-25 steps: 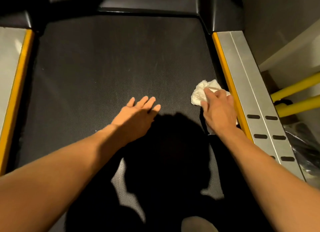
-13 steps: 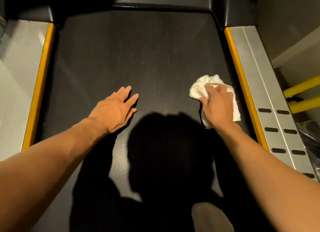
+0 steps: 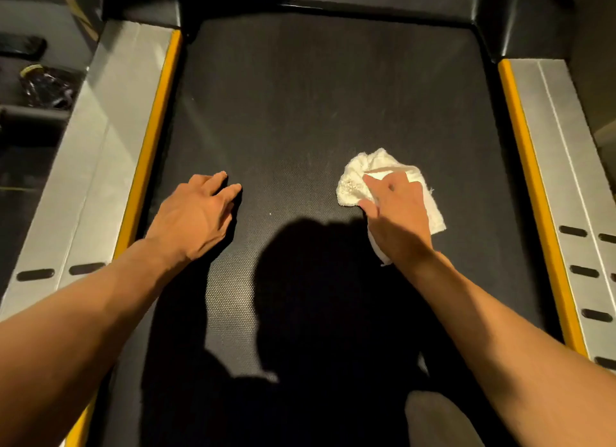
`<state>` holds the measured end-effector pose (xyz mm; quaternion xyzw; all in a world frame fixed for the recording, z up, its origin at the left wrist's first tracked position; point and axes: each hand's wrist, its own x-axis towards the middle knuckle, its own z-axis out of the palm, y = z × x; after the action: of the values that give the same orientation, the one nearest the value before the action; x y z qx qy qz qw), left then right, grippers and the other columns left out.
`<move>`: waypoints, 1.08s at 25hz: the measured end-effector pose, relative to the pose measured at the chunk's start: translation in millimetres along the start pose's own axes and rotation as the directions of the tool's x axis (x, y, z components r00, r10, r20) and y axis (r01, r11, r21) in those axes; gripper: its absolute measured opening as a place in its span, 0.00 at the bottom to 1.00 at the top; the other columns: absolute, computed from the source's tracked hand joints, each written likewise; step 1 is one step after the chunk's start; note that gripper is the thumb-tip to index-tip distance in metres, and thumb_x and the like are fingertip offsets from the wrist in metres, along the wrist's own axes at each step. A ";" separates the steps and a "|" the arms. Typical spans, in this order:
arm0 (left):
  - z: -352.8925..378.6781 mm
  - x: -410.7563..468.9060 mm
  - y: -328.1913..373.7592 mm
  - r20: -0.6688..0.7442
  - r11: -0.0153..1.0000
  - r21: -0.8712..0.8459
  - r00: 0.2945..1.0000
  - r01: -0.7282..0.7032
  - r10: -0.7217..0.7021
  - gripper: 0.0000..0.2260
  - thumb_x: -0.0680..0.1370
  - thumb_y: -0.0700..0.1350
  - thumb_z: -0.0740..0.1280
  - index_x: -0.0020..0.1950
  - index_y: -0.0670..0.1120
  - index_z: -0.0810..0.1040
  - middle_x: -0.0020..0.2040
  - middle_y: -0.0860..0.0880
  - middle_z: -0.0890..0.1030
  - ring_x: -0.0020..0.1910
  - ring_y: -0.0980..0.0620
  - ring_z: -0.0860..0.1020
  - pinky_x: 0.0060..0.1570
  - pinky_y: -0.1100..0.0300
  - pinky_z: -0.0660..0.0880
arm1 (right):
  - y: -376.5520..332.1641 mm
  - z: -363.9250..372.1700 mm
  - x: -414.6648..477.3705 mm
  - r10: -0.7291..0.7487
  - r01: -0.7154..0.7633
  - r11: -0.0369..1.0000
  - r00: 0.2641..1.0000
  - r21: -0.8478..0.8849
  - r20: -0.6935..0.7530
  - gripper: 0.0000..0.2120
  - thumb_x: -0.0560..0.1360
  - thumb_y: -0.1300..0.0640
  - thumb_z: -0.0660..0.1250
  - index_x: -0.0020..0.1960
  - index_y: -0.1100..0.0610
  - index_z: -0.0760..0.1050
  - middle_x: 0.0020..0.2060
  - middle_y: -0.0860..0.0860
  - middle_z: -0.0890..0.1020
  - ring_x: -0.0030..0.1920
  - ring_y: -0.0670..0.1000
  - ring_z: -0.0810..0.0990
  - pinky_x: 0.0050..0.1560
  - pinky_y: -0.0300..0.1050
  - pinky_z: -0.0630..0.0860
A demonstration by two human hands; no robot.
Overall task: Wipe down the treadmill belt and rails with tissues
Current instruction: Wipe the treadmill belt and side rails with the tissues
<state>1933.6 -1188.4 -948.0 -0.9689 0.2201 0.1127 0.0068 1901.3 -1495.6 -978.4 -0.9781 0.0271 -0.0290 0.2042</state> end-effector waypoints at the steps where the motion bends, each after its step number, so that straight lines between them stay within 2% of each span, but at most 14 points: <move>1: -0.4 -3.0 -4.1 -0.013 1.000 0.021 1.000 0.014 -0.014 0.20 0.79 0.47 0.61 0.70 0.42 0.71 0.69 0.37 0.71 0.61 0.35 0.72 0.56 0.43 0.74 | -9.6 4.3 -7.7 -0.089 0.089 0.995 0.996 -0.032 0.018 0.11 0.78 0.56 0.60 0.60 0.50 0.74 0.52 0.55 0.74 0.52 0.58 0.73 0.48 0.53 0.75; 3: 0.0 -10.3 -10.3 -0.050 0.997 0.070 0.998 0.026 -0.023 0.18 0.81 0.48 0.56 0.67 0.41 0.74 0.65 0.36 0.75 0.57 0.34 0.75 0.52 0.43 0.75 | -9.9 6.8 -30.8 -0.234 0.244 0.959 0.969 -0.147 0.082 0.15 0.77 0.57 0.63 0.64 0.50 0.74 0.53 0.55 0.75 0.51 0.57 0.74 0.46 0.51 0.74; 4: -0.4 -14.6 -13.1 -0.062 0.996 0.085 0.998 0.035 -0.029 0.20 0.81 0.50 0.53 0.65 0.40 0.75 0.63 0.36 0.76 0.55 0.34 0.76 0.51 0.43 0.75 | -1.4 2.8 -37.9 -0.263 0.276 0.946 0.960 -0.168 0.093 0.16 0.78 0.56 0.62 0.65 0.49 0.74 0.53 0.54 0.75 0.51 0.57 0.74 0.46 0.50 0.72; 7: 0.3 -27.4 -28.3 -0.089 0.991 0.099 0.993 0.090 -0.081 0.20 0.81 0.50 0.53 0.64 0.40 0.75 0.63 0.35 0.75 0.58 0.33 0.74 0.54 0.42 0.71 | 13.4 -3.3 -28.2 -0.146 0.146 0.983 0.989 -0.113 0.010 0.14 0.80 0.53 0.58 0.64 0.50 0.74 0.53 0.54 0.74 0.52 0.59 0.71 0.45 0.46 0.66; 9: 0.4 -33.8 -35.8 -0.095 0.987 0.069 0.986 0.145 -0.138 0.18 0.82 0.46 0.56 0.67 0.39 0.72 0.66 0.34 0.72 0.61 0.32 0.72 0.57 0.41 0.71 | 4.8 5.8 -7.9 -0.142 0.136 0.982 0.989 -0.133 -0.035 0.13 0.79 0.55 0.60 0.62 0.53 0.75 0.52 0.56 0.73 0.50 0.60 0.70 0.47 0.47 0.69; 11: -0.8 -41.7 -39.5 -0.080 0.980 0.030 0.978 0.196 -0.193 0.19 0.81 0.47 0.58 0.69 0.39 0.70 0.66 0.35 0.72 0.61 0.33 0.71 0.56 0.41 0.72 | -25.6 19.1 6.7 -0.211 0.210 0.968 0.977 -0.140 0.009 0.14 0.78 0.55 0.64 0.62 0.54 0.75 0.53 0.58 0.74 0.50 0.61 0.70 0.46 0.51 0.73; 14: -2.1 -53.6 -40.3 -0.055 0.976 -0.039 0.974 0.216 -0.218 0.20 0.81 0.48 0.58 0.70 0.40 0.69 0.67 0.36 0.70 0.62 0.34 0.71 0.56 0.41 0.74 | -63.3 35.6 0.7 -0.369 0.369 0.918 0.929 -0.144 0.029 0.16 0.73 0.57 0.71 0.61 0.56 0.77 0.53 0.60 0.77 0.47 0.63 0.75 0.41 0.51 0.76; 16: -3.5 -60.0 -40.8 -0.047 0.964 -0.088 0.966 0.250 -0.255 0.20 0.81 0.48 0.57 0.71 0.42 0.68 0.69 0.38 0.69 0.64 0.36 0.70 0.56 0.41 0.74 | -63.7 41.4 -15.7 -0.434 0.448 0.880 0.893 -0.156 0.116 0.19 0.74 0.57 0.69 0.65 0.53 0.75 0.56 0.59 0.78 0.49 0.62 0.77 0.45 0.53 0.77; 18: -5.1 -66.3 -42.0 -0.033 0.948 -0.122 0.953 0.295 -0.301 0.18 0.82 0.49 0.57 0.70 0.43 0.68 0.67 0.40 0.71 0.63 0.39 0.71 0.55 0.44 0.74 | -51.3 36.2 -27.9 -0.435 0.454 0.887 0.883 -0.085 0.177 0.18 0.78 0.54 0.63 0.67 0.50 0.72 0.58 0.57 0.76 0.54 0.60 0.76 0.52 0.54 0.76; 19: -5.9 -70.3 -42.9 -0.038 0.939 -0.138 0.946 0.315 -0.323 0.16 0.82 0.49 0.57 0.68 0.44 0.69 0.65 0.40 0.74 0.61 0.39 0.73 0.53 0.45 0.74 | -49.7 36.1 -26.3 -0.429 0.441 0.895 0.892 -0.064 0.144 0.17 0.78 0.54 0.62 0.66 0.51 0.72 0.57 0.57 0.76 0.53 0.60 0.75 0.51 0.52 0.75; 21: -9.3 -76.0 -42.2 -0.039 0.926 -0.176 0.938 0.333 -0.345 0.14 0.82 0.47 0.57 0.66 0.44 0.70 0.61 0.39 0.77 0.56 0.38 0.76 0.51 0.45 0.74 | -58.4 42.2 -15.8 -0.364 0.369 0.919 0.929 -0.136 0.062 0.13 0.78 0.56 0.64 0.62 0.54 0.75 0.53 0.59 0.77 0.50 0.60 0.75 0.47 0.49 0.73; 23: -10.9 -77.5 -42.7 -0.035 0.924 -0.198 0.939 0.328 -0.341 0.16 0.81 0.44 0.59 0.69 0.44 0.69 0.66 0.40 0.74 0.58 0.36 0.76 0.55 0.44 0.74 | -79.8 52.6 -7.1 -0.322 0.318 0.938 0.947 -0.135 -0.009 0.11 0.74 0.58 0.69 0.57 0.56 0.78 0.49 0.60 0.78 0.44 0.61 0.76 0.42 0.48 0.73; 25: -8.0 -77.0 -46.9 -0.020 0.924 -0.209 0.943 0.322 -0.333 0.21 0.80 0.41 0.61 0.73 0.45 0.66 0.73 0.44 0.67 0.64 0.37 0.73 0.62 0.45 0.70 | -103.8 63.3 -13.2 -0.448 0.440 0.891 0.892 -0.113 -0.056 0.12 0.71 0.59 0.71 0.55 0.55 0.79 0.47 0.59 0.79 0.42 0.61 0.77 0.39 0.48 0.75; 27: -5.9 -78.8 -49.1 0.006 0.919 -0.224 0.943 0.326 -0.333 0.22 0.80 0.38 0.61 0.74 0.45 0.64 0.75 0.45 0.64 0.67 0.39 0.71 0.65 0.46 0.68 | -109.2 75.1 -33.9 -0.619 0.606 0.779 0.784 -0.163 -0.048 0.12 0.75 0.59 0.62 0.57 0.54 0.78 0.50 0.57 0.81 0.47 0.61 0.79 0.47 0.51 0.79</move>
<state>1886.6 -1110.9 -926.5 -0.9884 0.0402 0.1183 -0.0861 1877.1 -1363.6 -1004.9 -0.9428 -0.2804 -0.1400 0.1136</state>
